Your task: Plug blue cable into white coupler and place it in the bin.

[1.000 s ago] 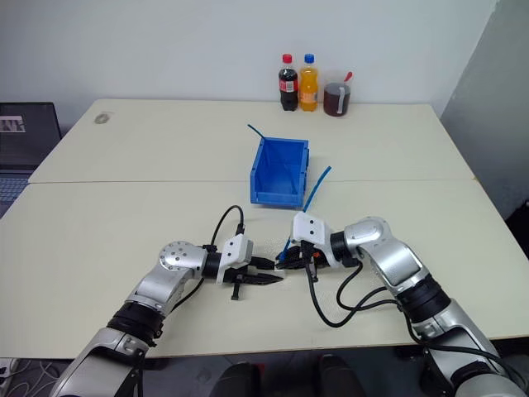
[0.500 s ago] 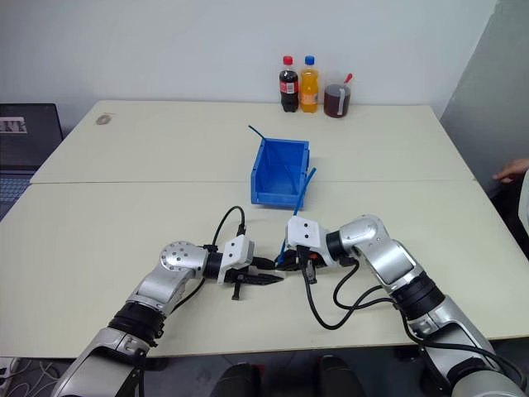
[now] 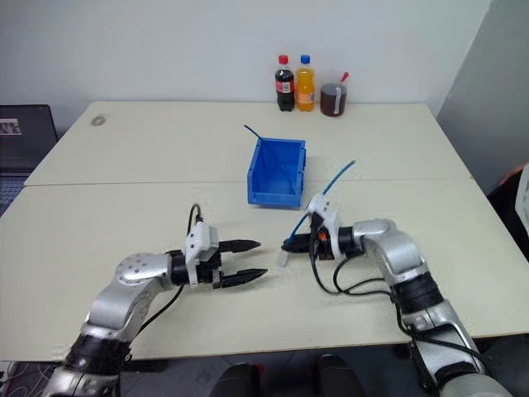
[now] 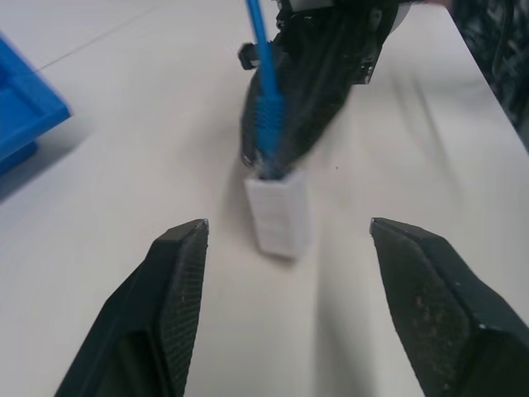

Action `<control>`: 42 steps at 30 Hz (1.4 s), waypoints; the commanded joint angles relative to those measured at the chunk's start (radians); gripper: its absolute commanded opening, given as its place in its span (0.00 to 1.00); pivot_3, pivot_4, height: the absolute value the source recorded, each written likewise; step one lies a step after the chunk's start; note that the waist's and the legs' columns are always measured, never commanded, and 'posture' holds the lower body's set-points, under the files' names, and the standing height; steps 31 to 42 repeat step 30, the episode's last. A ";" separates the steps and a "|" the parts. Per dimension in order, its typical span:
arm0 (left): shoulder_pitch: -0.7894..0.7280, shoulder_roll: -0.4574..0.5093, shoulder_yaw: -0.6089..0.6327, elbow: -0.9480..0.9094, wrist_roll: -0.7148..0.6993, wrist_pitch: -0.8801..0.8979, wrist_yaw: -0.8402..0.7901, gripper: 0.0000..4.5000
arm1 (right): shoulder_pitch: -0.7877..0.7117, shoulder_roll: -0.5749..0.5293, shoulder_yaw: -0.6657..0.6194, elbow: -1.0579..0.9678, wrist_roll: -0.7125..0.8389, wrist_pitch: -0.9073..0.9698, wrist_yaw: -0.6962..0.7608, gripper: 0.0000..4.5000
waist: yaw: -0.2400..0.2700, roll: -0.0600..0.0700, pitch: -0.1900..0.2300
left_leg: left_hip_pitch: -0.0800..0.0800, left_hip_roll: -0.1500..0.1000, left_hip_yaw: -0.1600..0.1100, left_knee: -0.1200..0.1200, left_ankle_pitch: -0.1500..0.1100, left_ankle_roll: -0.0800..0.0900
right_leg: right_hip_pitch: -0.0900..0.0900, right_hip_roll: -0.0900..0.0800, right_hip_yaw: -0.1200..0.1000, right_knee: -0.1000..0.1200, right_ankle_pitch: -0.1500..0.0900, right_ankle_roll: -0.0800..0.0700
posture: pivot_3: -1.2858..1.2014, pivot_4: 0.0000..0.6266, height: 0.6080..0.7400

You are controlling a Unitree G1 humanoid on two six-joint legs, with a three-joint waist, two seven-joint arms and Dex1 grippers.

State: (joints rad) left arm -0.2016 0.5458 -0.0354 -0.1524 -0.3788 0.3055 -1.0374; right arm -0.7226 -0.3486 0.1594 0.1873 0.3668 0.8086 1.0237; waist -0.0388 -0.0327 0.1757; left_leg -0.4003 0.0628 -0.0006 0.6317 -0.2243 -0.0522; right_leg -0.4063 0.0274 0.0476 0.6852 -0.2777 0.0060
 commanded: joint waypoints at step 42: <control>0.109 -0.129 0.252 -0.208 0.029 0.133 0.665 1.00 | -0.617 0.005 -0.169 0.937 -0.303 -0.537 -0.257 0.87 | 0.009 0.001 0.000 | -0.010 -0.001 0.003 -0.002 0.000 0.000 | -0.008 -0.004 -0.001 -0.004 0.004 -0.006 | 0.52 0.24 1.00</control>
